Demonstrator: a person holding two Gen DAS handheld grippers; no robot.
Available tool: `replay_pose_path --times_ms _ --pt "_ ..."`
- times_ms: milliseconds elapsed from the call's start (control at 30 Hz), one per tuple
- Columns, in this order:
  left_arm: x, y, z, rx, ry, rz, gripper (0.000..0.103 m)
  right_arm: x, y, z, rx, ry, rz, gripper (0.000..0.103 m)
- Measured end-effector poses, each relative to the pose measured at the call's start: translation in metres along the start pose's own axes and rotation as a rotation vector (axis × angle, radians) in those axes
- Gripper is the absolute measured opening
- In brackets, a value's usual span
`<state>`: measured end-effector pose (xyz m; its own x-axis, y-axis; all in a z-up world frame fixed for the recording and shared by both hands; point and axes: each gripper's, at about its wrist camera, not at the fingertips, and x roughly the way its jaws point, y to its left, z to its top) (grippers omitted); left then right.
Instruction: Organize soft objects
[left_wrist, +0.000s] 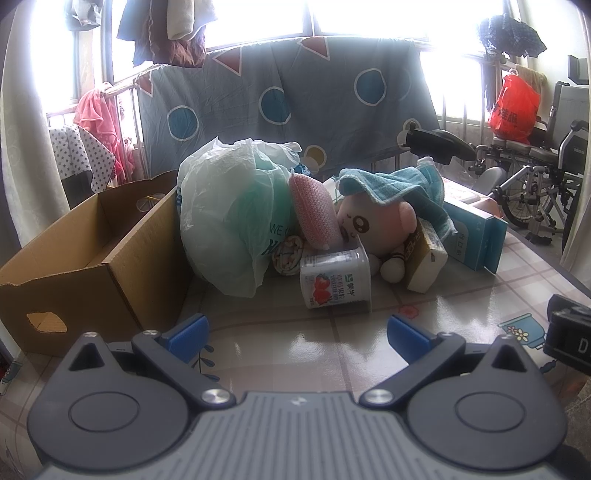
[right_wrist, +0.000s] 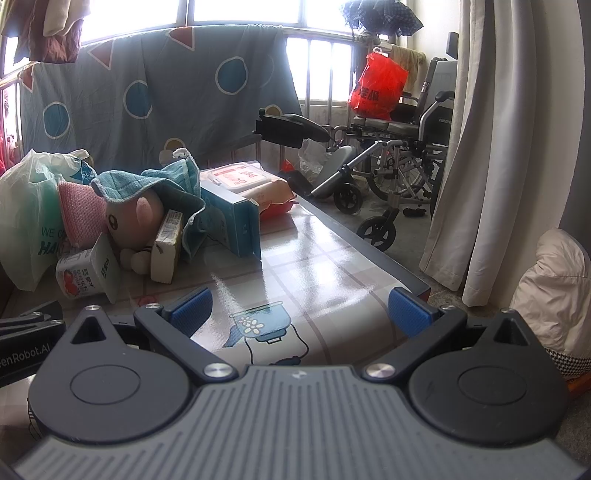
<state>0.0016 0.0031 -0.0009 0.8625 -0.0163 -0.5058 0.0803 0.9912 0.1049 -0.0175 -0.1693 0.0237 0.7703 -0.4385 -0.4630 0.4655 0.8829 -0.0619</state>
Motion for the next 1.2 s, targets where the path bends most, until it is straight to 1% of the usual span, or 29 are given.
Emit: replay_pose_path --times_ms 1200 --pt "0.0026 0.0011 -0.0021 -0.007 0.006 0.0 0.103 -0.001 0.0002 0.0002 -0.006 -0.002 -0.002 0.102"
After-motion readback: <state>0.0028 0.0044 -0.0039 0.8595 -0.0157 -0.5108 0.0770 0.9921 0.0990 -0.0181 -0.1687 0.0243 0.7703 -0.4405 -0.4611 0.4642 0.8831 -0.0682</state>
